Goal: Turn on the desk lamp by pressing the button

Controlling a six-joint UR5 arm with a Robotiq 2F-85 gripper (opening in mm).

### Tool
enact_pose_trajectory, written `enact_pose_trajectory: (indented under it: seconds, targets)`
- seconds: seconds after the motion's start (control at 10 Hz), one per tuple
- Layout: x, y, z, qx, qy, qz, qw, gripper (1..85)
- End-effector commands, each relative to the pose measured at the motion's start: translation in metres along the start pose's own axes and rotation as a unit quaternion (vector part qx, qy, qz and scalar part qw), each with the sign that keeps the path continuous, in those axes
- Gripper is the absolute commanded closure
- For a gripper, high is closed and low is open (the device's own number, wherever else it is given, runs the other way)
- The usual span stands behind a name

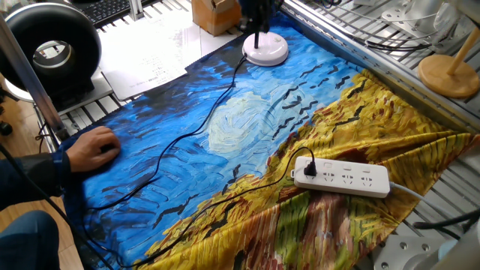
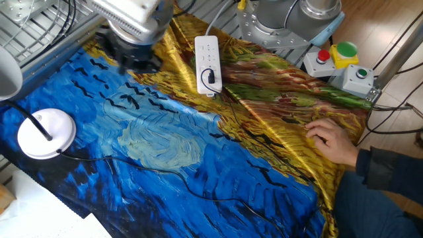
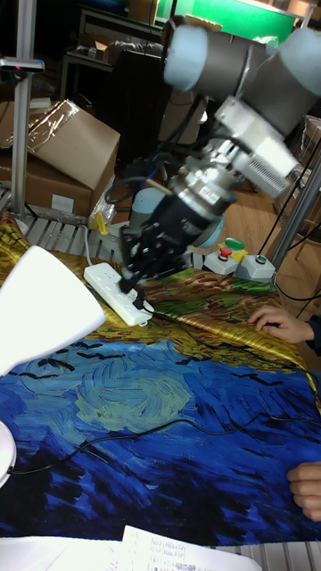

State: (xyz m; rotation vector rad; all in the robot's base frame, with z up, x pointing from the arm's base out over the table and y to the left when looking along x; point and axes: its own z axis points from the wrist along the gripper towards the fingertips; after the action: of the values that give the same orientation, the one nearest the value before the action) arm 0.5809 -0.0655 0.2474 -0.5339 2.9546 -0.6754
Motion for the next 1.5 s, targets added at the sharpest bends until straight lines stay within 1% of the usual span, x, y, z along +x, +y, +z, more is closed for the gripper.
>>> enact_pose_trajectory:
  seconds: [0.0,0.1,0.2,0.3,0.4,0.6,0.8,0.9,1.0,1.2,1.3,1.4]
  targets:
    - [-0.009,-0.038,0.054,0.025,-0.051,-0.084,0.9948,84.3]
    - [-0.009,-0.04,0.07,0.017,-0.062,-0.107,0.9921,84.3]
    - [-0.014,-0.046,0.07,0.036,-0.073,-0.123,0.989,84.3]
    - [-0.018,-0.045,0.074,0.038,-0.082,-0.127,0.9878,84.3]
    - [-0.018,-0.045,0.076,0.041,-0.082,-0.13,0.9873,84.3]
    - [-0.008,-0.042,0.073,0.029,-0.061,-0.131,0.989,84.3]
    - [0.006,-0.041,0.075,0.023,-0.034,-0.132,0.9904,84.3]
    - [0.016,-0.044,0.075,0.026,-0.015,-0.134,0.9905,84.3]
    - [0.025,-0.044,0.075,0.024,0.003,-0.13,0.9912,84.3]
    - [0.039,-0.047,0.075,0.027,0.03,-0.117,0.9923,84.3]
    - [0.042,-0.05,0.074,0.033,0.035,-0.106,0.9932,84.3]
    - [0.039,-0.053,0.074,0.039,0.031,-0.104,0.9933,84.3]
